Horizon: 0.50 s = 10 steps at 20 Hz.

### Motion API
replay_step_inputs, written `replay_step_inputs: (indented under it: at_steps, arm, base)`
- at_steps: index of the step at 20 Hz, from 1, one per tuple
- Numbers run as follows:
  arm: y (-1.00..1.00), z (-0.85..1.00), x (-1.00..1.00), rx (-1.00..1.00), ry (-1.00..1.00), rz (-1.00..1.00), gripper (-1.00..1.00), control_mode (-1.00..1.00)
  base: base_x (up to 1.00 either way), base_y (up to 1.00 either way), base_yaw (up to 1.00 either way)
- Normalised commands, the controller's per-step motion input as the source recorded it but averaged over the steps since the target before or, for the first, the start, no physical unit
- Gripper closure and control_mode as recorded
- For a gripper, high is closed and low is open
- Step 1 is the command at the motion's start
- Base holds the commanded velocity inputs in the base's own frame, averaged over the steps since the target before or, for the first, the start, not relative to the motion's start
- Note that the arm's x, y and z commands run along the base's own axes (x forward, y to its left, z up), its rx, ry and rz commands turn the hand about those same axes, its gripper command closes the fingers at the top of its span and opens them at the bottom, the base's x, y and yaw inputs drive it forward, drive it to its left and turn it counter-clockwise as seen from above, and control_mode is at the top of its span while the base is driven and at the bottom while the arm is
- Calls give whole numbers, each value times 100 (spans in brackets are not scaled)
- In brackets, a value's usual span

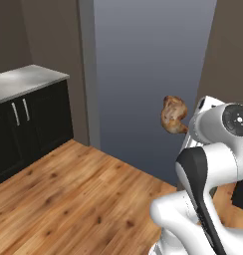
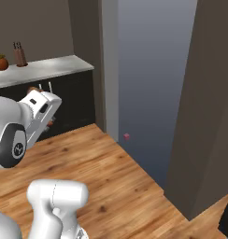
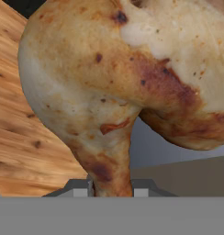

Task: Take the chicken drumsticks from the pan and place one on each plate on the dining counter.

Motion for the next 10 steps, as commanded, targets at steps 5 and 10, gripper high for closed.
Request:
replay_step_inputs:
  at_steps: [5,10]
  arm:
    - [0,0,0,0,0,0,100,100]
    - [0,0,0,0,0,0,100,100]
  base:
    - [45,100,34]
    - [34,100,41]
